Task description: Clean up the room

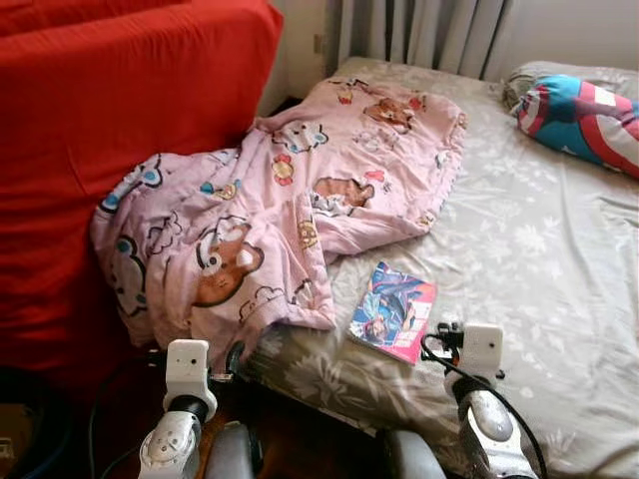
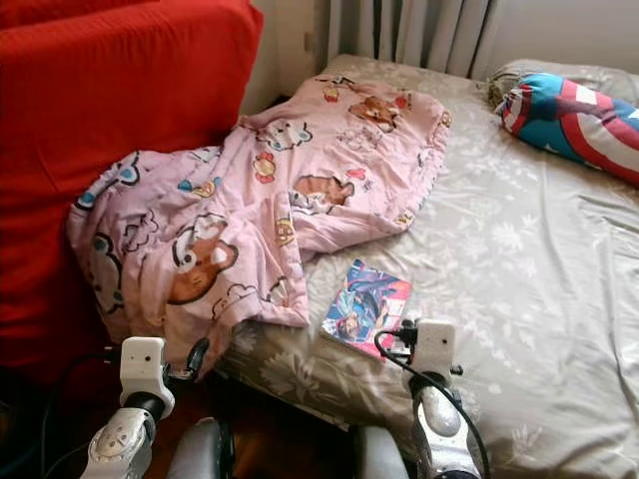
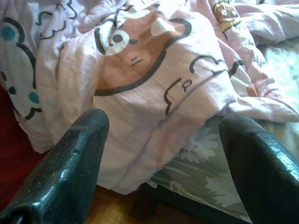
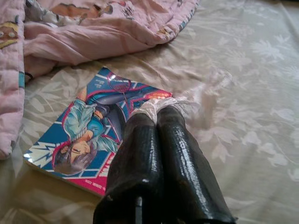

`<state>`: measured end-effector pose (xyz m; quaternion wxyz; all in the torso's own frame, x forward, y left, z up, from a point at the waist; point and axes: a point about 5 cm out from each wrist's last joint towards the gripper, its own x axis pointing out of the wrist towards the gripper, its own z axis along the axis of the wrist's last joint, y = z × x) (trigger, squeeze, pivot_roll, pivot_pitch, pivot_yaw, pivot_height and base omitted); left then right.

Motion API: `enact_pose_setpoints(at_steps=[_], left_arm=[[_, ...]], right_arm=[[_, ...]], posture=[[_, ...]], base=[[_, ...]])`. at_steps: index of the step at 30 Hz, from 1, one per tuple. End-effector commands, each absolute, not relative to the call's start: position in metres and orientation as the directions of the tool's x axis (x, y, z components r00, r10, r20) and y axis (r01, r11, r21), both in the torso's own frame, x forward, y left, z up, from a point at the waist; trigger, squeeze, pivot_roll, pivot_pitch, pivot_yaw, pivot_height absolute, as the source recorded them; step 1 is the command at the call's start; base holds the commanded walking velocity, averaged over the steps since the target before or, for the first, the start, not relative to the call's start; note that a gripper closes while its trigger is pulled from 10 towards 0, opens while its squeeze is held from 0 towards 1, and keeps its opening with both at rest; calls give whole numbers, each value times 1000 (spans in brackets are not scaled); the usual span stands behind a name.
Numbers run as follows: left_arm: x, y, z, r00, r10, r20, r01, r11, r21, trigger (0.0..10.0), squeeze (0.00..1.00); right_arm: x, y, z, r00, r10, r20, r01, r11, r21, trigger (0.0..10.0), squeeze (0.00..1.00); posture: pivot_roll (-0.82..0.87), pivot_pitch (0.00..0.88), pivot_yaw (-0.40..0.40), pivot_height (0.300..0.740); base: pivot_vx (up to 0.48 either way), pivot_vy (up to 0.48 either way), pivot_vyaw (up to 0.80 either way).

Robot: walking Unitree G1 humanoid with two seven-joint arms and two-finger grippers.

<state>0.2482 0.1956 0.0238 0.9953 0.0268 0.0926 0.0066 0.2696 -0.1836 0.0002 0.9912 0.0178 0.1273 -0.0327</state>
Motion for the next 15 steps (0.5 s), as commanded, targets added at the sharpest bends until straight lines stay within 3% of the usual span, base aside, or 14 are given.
enact_pose_setpoints(at_steps=[1,8,15], left_arm=[[249,199,19,978,29,-205,-20,999,44,10000,0],[245,204,0,952,38,-302,-23,998,55,10000,0],[238,214,-22,897,80,-434,-64,997,52,10000,0]], right_arm=[[265,-188,-5,955,-68,-290,74,997,10,10000,0],[256,-197,-17,927,-77,-366,73,997,-25,10000,0],[244,-203,-33,877,-92,-472,83,996,-40,10000,0]], posture=[[-64,40,-35,693],[-39,10,-43,740],[-36,3,-44,740]], base=[[0,0,0],[0,0,0],[0,0,0]])
